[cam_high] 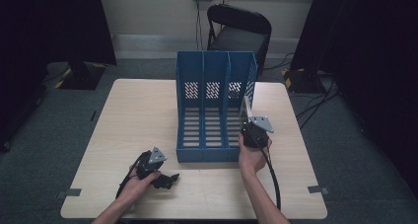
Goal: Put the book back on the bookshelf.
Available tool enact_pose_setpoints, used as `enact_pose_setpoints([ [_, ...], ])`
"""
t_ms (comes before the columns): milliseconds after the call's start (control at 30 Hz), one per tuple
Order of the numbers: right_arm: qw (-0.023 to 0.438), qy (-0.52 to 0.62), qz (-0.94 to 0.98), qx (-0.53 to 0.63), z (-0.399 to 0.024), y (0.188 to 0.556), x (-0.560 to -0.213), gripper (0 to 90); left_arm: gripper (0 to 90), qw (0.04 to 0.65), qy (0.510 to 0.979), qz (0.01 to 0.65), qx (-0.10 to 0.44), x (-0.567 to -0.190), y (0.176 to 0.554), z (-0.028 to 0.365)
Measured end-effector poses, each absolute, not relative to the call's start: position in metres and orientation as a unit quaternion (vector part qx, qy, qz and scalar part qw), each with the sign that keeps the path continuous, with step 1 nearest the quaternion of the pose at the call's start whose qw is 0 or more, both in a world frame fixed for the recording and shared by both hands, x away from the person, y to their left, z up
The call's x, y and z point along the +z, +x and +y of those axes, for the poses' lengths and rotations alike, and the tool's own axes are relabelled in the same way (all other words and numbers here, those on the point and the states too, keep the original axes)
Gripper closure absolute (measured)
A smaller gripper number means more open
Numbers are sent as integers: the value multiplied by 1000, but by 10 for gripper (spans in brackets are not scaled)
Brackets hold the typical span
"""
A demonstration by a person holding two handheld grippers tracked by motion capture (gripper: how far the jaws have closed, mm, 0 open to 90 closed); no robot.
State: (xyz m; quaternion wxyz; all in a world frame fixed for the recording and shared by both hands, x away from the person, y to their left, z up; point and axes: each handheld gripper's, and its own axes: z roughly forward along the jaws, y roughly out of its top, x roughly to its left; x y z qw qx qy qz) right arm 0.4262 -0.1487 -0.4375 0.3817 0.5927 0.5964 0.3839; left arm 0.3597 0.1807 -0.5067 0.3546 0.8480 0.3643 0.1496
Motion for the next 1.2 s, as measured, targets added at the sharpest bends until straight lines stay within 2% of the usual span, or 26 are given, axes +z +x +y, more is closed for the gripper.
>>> enact_pose_setpoints([
  [167, 370, 594, 601, 386, -152, 427, -436, 751, 0, 355, 848, 364, 149, -507, 360, 181],
  [300, 369, 594, 603, 384, -154, 428, -436, 693, 0, 355, 848, 364, 149, -507, 360, 181],
  [1200, 342, 578, 621, 405, -161, 430, -432, 479, 0, 355, 848, 364, 149, -507, 360, 181],
])
